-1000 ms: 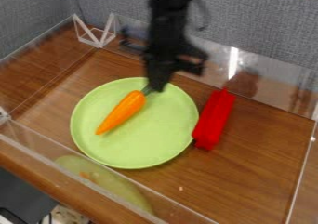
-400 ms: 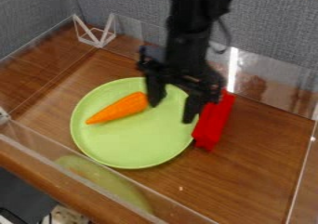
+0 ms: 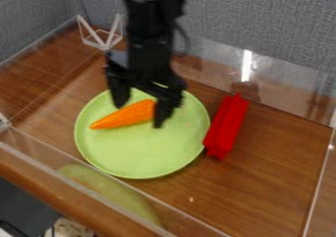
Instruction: Put the carrot on the right side
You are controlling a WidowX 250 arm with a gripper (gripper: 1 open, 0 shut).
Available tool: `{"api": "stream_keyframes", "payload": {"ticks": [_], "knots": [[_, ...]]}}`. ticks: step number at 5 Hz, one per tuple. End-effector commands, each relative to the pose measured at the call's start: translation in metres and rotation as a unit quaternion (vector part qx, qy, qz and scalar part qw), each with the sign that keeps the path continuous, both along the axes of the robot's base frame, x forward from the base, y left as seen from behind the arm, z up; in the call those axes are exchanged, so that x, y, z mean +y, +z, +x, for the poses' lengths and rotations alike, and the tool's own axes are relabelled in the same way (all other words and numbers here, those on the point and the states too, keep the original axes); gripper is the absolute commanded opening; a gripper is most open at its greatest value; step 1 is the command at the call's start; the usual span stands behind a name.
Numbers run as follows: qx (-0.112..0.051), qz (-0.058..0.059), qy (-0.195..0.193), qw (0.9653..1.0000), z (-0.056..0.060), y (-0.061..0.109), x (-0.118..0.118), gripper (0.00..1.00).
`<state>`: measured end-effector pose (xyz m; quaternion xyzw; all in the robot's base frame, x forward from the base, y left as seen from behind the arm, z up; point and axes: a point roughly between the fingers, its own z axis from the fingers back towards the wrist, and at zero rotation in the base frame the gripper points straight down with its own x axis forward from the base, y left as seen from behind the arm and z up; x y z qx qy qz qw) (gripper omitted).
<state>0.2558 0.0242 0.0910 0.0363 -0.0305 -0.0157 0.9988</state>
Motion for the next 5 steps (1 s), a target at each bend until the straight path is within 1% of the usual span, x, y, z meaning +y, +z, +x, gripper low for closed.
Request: {"api": "stream_keyframes", "payload": {"ticks": [1,2,3,4,5], "knots": [[-0.013,0.003,-0.003,0.9999,0.005,-0.008,0.015,1.0],[-0.003,0.003,0.0,1.0,0.006,-0.024,0.017,1.0],[0.006,0.003,0.002,1.0,0.009,-0.037,0.02,1.0],[0.009,0.003,0.004,0.9999,0.011,-0.044,0.021,0.0],[0.008,0.003,0.003,1.0,0.011,-0.042,0.02,0.0]]}}
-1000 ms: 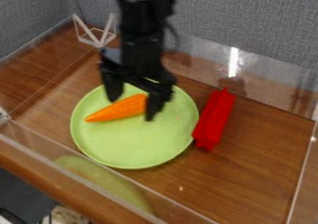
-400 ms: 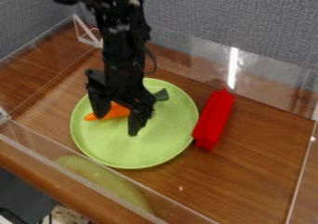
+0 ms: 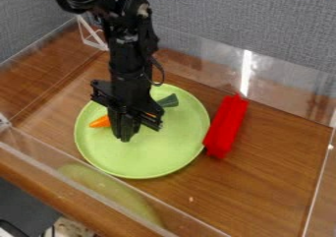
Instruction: Put the carrot on the right side
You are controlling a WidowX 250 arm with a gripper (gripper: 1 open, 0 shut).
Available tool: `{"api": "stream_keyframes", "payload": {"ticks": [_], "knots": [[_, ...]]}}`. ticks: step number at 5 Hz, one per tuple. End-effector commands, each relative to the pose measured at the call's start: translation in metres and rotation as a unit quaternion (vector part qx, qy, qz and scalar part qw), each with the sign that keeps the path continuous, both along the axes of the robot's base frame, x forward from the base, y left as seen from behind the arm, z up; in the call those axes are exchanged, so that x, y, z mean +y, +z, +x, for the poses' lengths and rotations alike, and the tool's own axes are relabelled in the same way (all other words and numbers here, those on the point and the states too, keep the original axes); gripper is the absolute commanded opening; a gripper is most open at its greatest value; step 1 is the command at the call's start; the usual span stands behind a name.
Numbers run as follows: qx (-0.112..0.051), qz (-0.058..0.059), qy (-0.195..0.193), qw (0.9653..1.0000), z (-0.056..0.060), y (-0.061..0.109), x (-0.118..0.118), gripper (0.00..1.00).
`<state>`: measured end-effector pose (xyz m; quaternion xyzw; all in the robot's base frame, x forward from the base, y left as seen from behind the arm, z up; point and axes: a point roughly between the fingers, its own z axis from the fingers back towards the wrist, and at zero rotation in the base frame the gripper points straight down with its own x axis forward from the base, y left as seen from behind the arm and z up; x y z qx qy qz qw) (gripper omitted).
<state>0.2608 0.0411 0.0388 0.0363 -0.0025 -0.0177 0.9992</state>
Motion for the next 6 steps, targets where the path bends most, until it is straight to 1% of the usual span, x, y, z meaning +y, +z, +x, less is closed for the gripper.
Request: {"api": "stream_keyframes", "payload": {"ticks": [1,2,3,4,5,6], "knots": [[-0.036,0.015,-0.001,0.9992,0.008,0.032,-0.003,0.0],[-0.058,0.023,-0.014,0.9979,0.011,0.057,-0.017,0.0],[-0.086,0.03,-0.043,0.995,0.016,0.088,-0.047,0.0],[-0.103,0.022,-0.085,0.9908,0.025,0.106,-0.091,0.0],[-0.093,0.009,-0.092,0.9914,0.024,0.091,-0.087,1.0],[-0.071,0.018,-0.086,0.9936,0.017,0.073,-0.058,1.0]]}}
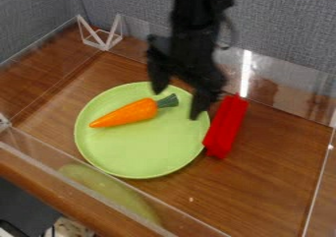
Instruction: Put the carrot on the right side
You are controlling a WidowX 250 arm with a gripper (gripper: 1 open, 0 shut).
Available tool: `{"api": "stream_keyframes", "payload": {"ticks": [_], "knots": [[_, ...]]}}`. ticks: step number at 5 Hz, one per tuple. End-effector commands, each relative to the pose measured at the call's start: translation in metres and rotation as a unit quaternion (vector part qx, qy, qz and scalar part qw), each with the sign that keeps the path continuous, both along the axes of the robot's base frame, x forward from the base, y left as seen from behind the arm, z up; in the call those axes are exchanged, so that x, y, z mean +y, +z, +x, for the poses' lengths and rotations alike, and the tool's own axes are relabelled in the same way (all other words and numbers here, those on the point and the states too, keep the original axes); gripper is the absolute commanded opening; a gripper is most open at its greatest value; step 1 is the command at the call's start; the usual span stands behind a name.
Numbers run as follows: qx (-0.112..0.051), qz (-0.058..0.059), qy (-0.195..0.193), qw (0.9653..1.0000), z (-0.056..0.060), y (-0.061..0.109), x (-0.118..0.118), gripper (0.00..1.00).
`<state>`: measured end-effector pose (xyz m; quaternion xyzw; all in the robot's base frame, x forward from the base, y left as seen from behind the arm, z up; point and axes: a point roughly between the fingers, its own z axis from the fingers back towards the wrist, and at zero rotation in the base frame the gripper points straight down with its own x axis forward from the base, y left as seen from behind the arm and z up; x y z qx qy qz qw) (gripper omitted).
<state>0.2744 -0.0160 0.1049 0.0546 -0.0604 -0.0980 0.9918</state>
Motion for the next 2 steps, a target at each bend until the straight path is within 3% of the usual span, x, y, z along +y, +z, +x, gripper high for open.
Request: {"api": "stream_keyframes", "payload": {"ticks": [1,2], "knots": [[-0.001,0.009,0.002,1.0,0.0,-0.01,0.034,1.0],[0.008,0.009,-0.011,0.9999,0.003,-0.025,0.057,1.0]]}}
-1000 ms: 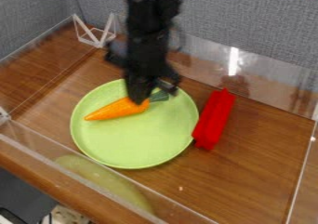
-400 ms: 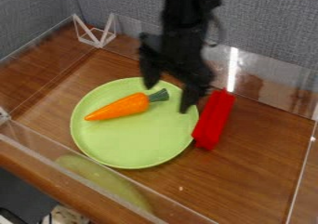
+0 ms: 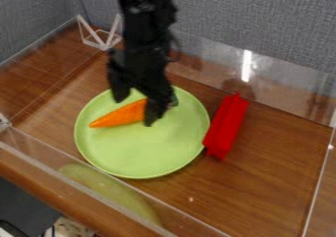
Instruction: Put the carrot on the right side
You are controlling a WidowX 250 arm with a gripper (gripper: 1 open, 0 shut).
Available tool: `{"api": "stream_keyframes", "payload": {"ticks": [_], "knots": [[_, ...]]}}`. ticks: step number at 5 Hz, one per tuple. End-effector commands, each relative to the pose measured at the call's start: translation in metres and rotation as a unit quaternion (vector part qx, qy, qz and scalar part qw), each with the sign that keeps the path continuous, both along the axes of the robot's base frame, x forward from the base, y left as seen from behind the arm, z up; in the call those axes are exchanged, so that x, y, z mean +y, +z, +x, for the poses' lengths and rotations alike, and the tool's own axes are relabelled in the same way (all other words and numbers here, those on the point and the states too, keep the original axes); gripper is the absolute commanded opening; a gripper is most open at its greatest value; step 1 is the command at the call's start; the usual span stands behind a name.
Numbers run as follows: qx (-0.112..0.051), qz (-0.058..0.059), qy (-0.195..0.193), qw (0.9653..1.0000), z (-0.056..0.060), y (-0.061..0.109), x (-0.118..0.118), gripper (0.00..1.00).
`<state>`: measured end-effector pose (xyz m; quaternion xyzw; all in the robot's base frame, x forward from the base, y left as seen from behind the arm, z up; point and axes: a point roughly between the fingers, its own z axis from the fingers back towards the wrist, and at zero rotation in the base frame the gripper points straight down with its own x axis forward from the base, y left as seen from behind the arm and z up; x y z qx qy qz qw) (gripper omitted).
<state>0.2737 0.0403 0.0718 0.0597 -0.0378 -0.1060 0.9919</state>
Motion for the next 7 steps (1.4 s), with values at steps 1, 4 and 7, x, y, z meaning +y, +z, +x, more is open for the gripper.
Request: {"api": "stream_keyframes", "payload": {"ticks": [1,4,7], "knots": [[-0.005,0.001,-0.021,0.9998,0.009,-0.007,0.001,1.0],[0.002,0.002,-0.052,0.9987,0.022,-0.028,-0.006,1.0],[-0.006,0.012,-0.042,0.999,0.025,-0.025,0.001,1.0]]}}
